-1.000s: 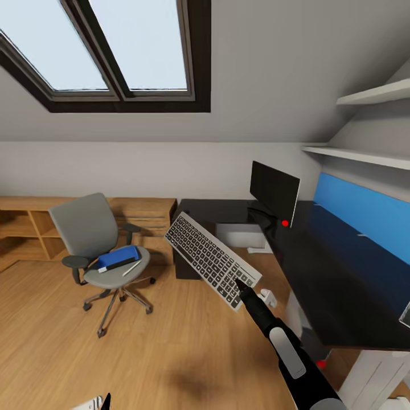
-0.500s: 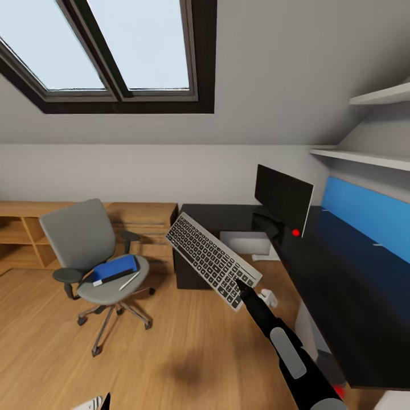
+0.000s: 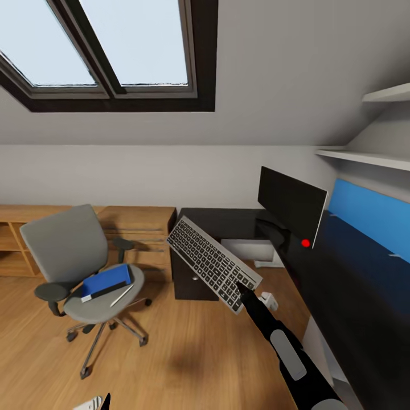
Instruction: In the bedroom, organize the workspace by keeping the computer under the desk, ensuring the monitor is on the desk, placing the keyboard on the desk next to the monitor, placing the mouse on the desk next to the keyboard, moving the folder from the swivel chair onto the desk next to the mouse, stacking the notebook on top of the folder with the pen on top of the notebook, and positioning the swivel chair next to the desk.
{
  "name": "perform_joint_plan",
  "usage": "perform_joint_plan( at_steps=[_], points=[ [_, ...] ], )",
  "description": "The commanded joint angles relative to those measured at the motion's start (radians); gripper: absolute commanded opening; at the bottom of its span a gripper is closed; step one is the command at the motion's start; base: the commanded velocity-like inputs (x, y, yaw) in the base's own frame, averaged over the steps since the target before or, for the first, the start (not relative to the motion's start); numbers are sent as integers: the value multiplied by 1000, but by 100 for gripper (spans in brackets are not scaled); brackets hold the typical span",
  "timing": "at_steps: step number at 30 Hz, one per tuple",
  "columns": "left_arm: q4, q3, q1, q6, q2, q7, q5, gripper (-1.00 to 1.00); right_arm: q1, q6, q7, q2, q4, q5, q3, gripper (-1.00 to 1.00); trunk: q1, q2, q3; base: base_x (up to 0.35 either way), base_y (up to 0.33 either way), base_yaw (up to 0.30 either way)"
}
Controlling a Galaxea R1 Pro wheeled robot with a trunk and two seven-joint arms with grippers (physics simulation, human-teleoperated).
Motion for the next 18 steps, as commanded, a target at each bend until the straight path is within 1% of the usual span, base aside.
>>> perform_joint_plan(
  at_steps=[1,9,11,14,16,18],
  points=[
    [1,-7,-1,-2,0,-6,11,100,-1,5,4,0,-1,-12,-1,-100,1,-1,-1,335,0,0],
    [2,-7,-1,-2,0,-5,11,100,-1,5,-1,2,-1,-14,-4,-100,1,-1,-1,335,0,0],
    [2,-7,-1,-3,0,-5,11,100,-1,-17,-9,6,-2,-15,-4,-100,1,-1,-1,335,0,0],
    [2,-7,-1,-2,0,-5,11,100,-1,-100,-57,15,-1,-19,-3,-100,1,-1,-1,335,0,0],
    [1,-7,-1,-2,-1,-5,11,100,-1,-191,-120,28,0,-22,-3,-100,1,-1,-1,335,0,0],
    [2,-7,-1,-2,-1,-5,11,100,-1,-256,-158,35,-1,-24,-3,-100,1,-1,-1,335,0,0]
  ],
)
